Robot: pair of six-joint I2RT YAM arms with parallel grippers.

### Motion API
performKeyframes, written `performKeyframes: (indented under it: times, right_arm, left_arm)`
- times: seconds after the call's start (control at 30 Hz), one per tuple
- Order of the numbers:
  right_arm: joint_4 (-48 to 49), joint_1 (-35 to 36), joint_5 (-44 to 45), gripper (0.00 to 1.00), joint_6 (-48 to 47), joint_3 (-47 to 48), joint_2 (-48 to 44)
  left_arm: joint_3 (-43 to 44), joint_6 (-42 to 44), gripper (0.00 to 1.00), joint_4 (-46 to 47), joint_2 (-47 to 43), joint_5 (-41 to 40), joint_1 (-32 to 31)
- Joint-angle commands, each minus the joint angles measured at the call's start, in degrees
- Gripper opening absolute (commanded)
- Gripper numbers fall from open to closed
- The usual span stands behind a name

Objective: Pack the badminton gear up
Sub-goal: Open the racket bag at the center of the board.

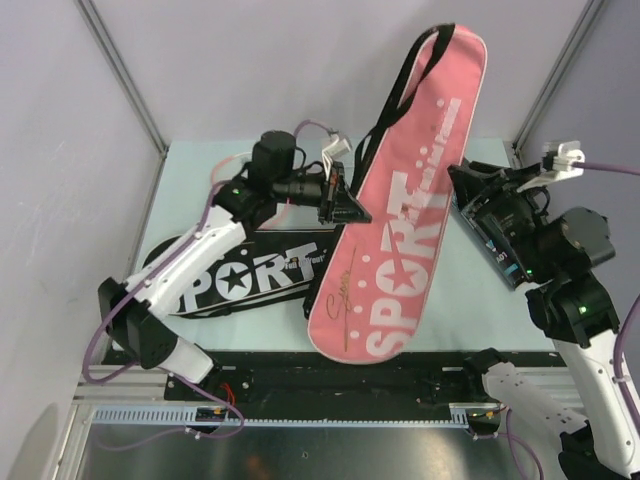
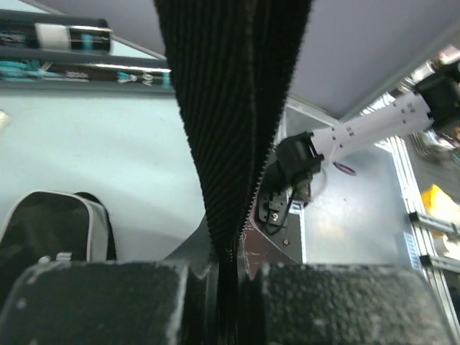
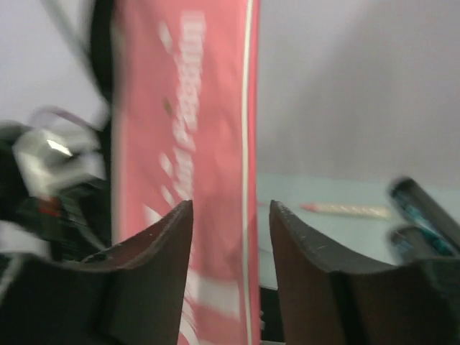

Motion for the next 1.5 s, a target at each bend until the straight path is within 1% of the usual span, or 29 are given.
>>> performKeyframes:
  times: [0.0,0.03,0.1,0.13,0.2,0.23,0.3,0.33,0.4,0.43,0.47,0.5,0.6,0.63,0.67,0.7,0.77,0.8,0.83,0.9,0.97,1.0,1.07,1.1,1.17,1.2,1.23,1.4,1.47]
  right_arm:
    - [-11.9,0.2,14.6,0.6,-5.3,0.6,4.9]
    - [-13.8,0.3,14.1,0.76,-6.1,0.6,5.8]
    - [-15.0,0.4,13.4,0.92,-6.6,0.5,7.1]
    - [-15.5,0.4,12.3,0.98,-7.1,0.5,8.2]
    - [-15.8,0.5,11.5,1.0,-9.5,0.6,8.8]
    - [-15.0,0.4,10.8,1.0,-10.5,0.7,8.8]
    - [-12.8,0.2,8.2,1.0,-14.3,0.9,8.4]
    - [-9.2,0.0,2.5,1.0,-16.8,1.1,8.6]
    - [-4.8,0.1,-4.5,1.0,-22.8,2.2,9.6]
    - [-0.7,0.1,-11.2,1.0,-24.2,2.8,10.4]
    - [1.2,-0.4,-13.8,1.0,-25.3,3.6,12.2]
    - [3.0,-1.0,-20.0,1.0,-26.9,5.1,13.5]
    - [9.4,-5.1,-32.6,1.0,-27.8,8.7,18.7]
    - [10.4,-5.4,-33.3,1.0,-28.3,9.9,19.7]
    - [11.2,-5.8,-32.4,1.0,-28.3,11.2,21.8]
    - [10.6,-6.3,-27.2,1.0,-27.5,15.4,23.3]
    - [1.8,-7.6,-22.8,1.0,-21.9,26.9,29.2]
    - [-8.2,-6.9,-13.7,0.92,-17.5,32.7,35.6]
    - [-13.2,-6.4,-7.3,0.9,-5.8,42.6,37.9]
    - [-23.6,-5.3,1.0,0.88,7.3,46.2,39.9]
    - [-18.3,-2.6,1.3,0.88,18.6,32.4,35.2]
    - [-10.7,-1.5,3.0,0.88,21.1,27.3,32.6]
    - [-7.5,2.3,6.4,0.87,25.0,19.5,28.0]
    - [-8.6,3.2,9.5,0.86,25.2,19.1,27.7]
    - [-7.9,6.1,10.2,0.82,26.3,16.9,27.7]
    - [-5.0,7.5,9.6,0.74,26.5,15.6,27.8]
    - [-4.6,9.0,9.6,0.72,27.0,15.3,28.9]
    - [-2.5,13.4,11.7,0.69,27.9,15.3,33.5]
    - [-2.8,14.1,13.0,0.64,29.1,14.8,35.0]
  left_arm:
    - [17.3,5.4,0.0,-24.8,-3.3,-14.1,0.4]
    - [20.0,6.5,0.0,-34.1,-2.2,-19.8,0.4]
    - [27.1,8.9,0.0,-42.7,0.2,-27.1,0.4]
    - [28.3,11.6,0.0,-48.2,0.6,-33.3,0.5]
    - [29.3,13.8,0.0,-52.9,1.3,-39.7,0.6]
    - [29.2,17.1,0.0,-54.0,1.3,-41.9,0.6]
    - [26.8,18.7,0.0,-54.4,0.3,-46.5,0.6]
    - [26.0,19.6,0.0,-54.4,0.1,-47.2,0.6]
    - [24.6,20.0,0.0,-54.1,0.3,-45.7,0.5]
    - [24.5,19.8,0.0,-54.2,0.9,-45.8,0.3]
    - [24.3,19.7,0.0,-54.3,1.3,-46.3,0.0]
    - [24.0,19.7,0.0,-54.2,1.6,-46.2,-0.2]
    - [21.4,19.7,0.0,-53.5,1.8,-44.0,-1.3]
    - [20.7,19.9,0.0,-53.3,1.8,-43.9,-1.7]
    - [19.1,19.8,0.0,-52.7,1.5,-43.5,-2.4]
    - [18.6,19.6,0.0,-51.7,1.3,-44.0,-2.7]
    - [17.8,18.9,0.0,-50.6,0.3,-45.0,-3.5]
    - [17.5,17.1,0.0,-49.1,0.1,-46.9,-3.5]
    - [17.4,15.5,0.0,-48.4,0.1,-48.4,-3.5]
    - [17.4,9.5,0.0,-45.4,0.2,-52.0,-3.5]
    - [17.4,4.3,0.0,-43.4,0.8,-58.4,-3.5]
    - [17.7,-0.5,0.0,-42.6,1.8,-59.8,-3.5]
    - [19.4,-5.4,0.0,-42.6,3.4,-62.5,-3.5]
    - [19.7,-8.2,0.0,-42.6,4.0,-61.9,-3.5]
    - [20.0,-10.2,0.0,-42.6,5.1,-59.7,-3.7]
    - [20.1,-12.0,0.0,-42.5,5.3,-59.2,-3.7]
    - [20.2,-12.4,0.0,-42.5,5.8,-58.9,-4.0]
    - [20.7,-12.7,0.0,-42.3,6.2,-58.1,-4.3]
    - [20.4,-13.0,0.0,-42.0,5.8,-58.5,-4.3]
